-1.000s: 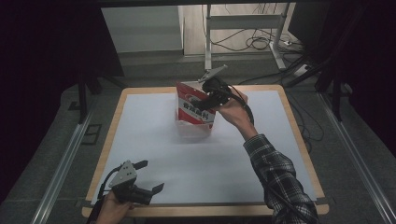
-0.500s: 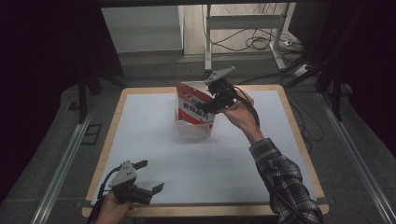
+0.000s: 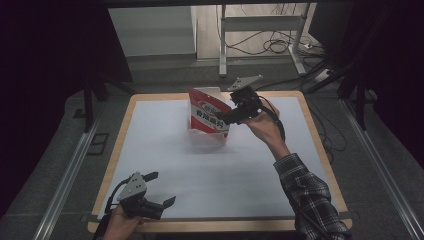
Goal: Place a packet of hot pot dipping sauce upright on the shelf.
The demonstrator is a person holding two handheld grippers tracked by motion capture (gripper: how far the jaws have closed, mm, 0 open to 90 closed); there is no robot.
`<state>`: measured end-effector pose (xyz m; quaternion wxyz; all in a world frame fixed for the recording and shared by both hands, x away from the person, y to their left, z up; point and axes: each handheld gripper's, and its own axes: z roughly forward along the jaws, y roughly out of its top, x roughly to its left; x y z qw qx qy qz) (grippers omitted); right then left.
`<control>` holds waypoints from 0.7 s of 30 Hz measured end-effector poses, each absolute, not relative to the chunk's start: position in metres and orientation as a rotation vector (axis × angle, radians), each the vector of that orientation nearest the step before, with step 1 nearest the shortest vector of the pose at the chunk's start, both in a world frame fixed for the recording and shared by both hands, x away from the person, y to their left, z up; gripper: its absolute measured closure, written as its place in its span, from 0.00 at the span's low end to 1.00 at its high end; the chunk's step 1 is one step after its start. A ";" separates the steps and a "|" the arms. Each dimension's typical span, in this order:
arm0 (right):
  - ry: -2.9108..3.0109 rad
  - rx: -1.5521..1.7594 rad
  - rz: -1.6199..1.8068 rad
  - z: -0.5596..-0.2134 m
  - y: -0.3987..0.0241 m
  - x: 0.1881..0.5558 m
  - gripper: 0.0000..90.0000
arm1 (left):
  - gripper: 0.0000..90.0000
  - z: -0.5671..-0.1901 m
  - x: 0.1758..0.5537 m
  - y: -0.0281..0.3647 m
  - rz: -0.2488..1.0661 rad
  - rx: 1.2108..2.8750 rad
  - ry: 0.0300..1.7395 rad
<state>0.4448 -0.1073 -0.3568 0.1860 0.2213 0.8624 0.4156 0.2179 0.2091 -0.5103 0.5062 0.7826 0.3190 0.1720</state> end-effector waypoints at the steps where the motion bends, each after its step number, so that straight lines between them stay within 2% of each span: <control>1: 2.426 0.626 1.176 -0.357 -0.109 0.444 0.11 | 0.00 -0.510 0.218 0.209 0.415 1.888 0.769; 21: 2.407 0.679 1.217 -0.368 -0.129 0.429 0.05 | 0.00 -0.510 0.218 0.208 0.416 1.890 0.767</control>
